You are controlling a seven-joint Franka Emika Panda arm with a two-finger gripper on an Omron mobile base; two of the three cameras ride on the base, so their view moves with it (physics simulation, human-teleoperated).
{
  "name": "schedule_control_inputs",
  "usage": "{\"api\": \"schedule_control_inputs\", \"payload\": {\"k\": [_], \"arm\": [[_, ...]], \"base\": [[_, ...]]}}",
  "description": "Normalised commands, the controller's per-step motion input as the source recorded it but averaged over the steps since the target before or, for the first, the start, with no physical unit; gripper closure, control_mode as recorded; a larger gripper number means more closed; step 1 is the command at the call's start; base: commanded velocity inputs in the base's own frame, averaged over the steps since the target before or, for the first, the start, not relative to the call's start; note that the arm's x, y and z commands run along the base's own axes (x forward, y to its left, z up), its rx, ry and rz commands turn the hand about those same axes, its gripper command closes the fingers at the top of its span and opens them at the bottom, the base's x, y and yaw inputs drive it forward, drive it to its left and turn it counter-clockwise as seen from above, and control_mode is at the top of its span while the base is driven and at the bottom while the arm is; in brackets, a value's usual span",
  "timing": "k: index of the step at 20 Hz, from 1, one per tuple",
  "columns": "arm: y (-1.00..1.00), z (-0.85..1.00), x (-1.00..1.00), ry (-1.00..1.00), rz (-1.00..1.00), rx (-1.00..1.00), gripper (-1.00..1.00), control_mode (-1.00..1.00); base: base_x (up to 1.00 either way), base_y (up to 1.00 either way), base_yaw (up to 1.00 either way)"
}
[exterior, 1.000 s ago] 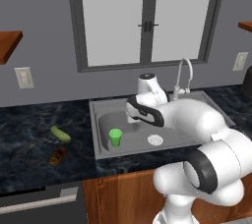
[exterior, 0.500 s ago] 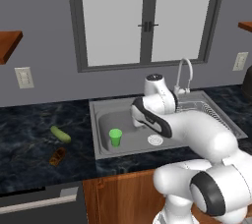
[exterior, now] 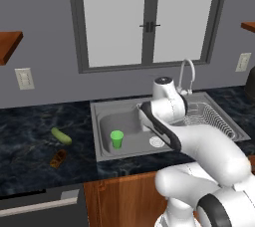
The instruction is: Remove the cucumber and sweet potato from the sink. Then move the bowl and cup from the counter to the sink for washing.
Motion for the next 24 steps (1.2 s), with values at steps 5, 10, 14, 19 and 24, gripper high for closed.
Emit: {"api": "schedule_control_inputs", "payload": {"k": [5,10,14,19,24], "arm": [[-0.16,0.04,-0.24,-0.05,0.00,-0.02,-1.00,-1.00],[-0.18,0.05,-0.23,-0.01,0.00,0.00,-1.00,-1.00],[-0.19,0.07,-0.19,0.00,0.00,0.00,-1.00,-1.00],[-0.17,0.10,-0.17,0.01,0.00,-0.01,-1.00,-1.00],[-0.22,0.08,-0.20,0.00,0.00,-0.10,-1.00,-1.00]], "base": [[0.00,0.00,0.00],[0.00,0.00,0.00],[0.00,0.00,0.00],[0.00,0.00,0.00],[0.00,0.00,0.00]]}}
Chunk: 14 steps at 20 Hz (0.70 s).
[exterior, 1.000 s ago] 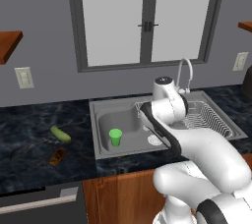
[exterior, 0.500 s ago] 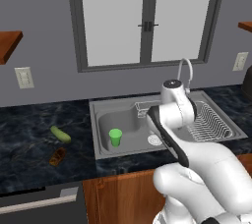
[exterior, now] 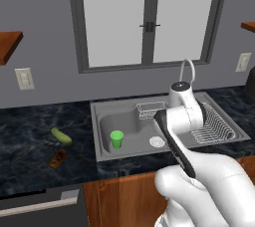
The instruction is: Remove the cucumber and sweet potato from the sink. Then move the bowl and cup from the counter to the sink for washing.
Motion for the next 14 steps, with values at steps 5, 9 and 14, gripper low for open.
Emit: {"api": "schedule_control_inputs", "payload": {"k": [5,9,14], "arm": [[-0.25,0.09,-0.20,0.00,0.00,-0.16,-1.00,-1.00],[-0.26,0.08,-0.18,0.00,0.00,-0.17,-1.00,-1.00],[-0.28,0.11,-0.17,0.00,0.00,-0.10,-1.00,-1.00]], "base": [[0.00,0.00,0.00],[0.00,0.00,0.00],[0.00,0.00,0.00]]}}
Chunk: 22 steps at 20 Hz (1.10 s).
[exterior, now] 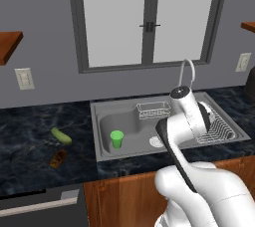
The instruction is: Remove the cucumber and sweet potato from the sink. Then move the bowl and cup from the counter to the sink for washing.
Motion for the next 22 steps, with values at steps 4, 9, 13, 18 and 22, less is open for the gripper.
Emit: {"api": "schedule_control_inputs", "payload": {"k": [4,9,13,18,22], "arm": [[-0.34,0.14,-0.16,0.00,0.00,0.00,-1.00,-1.00],[-0.38,0.13,-0.15,0.00,0.00,0.00,-1.00,-1.00],[-0.39,0.08,-0.09,0.00,0.00,0.00,-1.00,-1.00],[-0.39,0.08,-0.01,0.00,0.00,0.00,-1.00,-1.00],[-0.41,0.08,0.00,0.00,0.00,0.00,-1.00,-1.00]], "base": [[0.00,0.00,0.00],[0.00,0.00,0.00],[0.00,0.00,0.00],[0.00,0.00,0.00],[0.00,0.00,0.00]]}}
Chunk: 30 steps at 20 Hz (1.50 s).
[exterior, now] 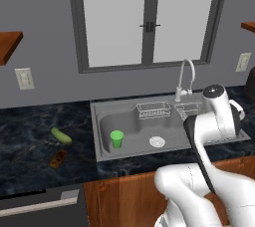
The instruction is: Remove the cucumber and sweet potato from the sink. Then move the bowl and cup from the counter to the sink for washing.
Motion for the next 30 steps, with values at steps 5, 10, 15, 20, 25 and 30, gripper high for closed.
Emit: {"api": "schedule_control_inputs", "payload": {"k": [5,10,15,20,25,30], "arm": [[-0.41,0.06,0.00,0.00,0.00,0.00,-1.00,-1.00],[-0.40,0.04,0.00,0.00,0.00,0.00,-1.00,-1.00],[-0.39,0.04,0.02,0.01,0.00,0.00,-1.00,-1.00],[-0.41,0.07,0.01,0.00,0.00,0.00,-1.00,-1.00],[-0.36,0.05,0.05,0.01,0.00,-0.01,-1.00,-1.00],[-0.29,0.00,0.11,0.03,0.02,-0.03,-1.00,-1.00]], "base": [[0.00,0.00,0.00],[0.00,0.00,0.00],[0.00,0.00,0.00],[0.00,0.00,0.00],[0.00,0.00,0.00],[0.00,0.00,0.00]]}}
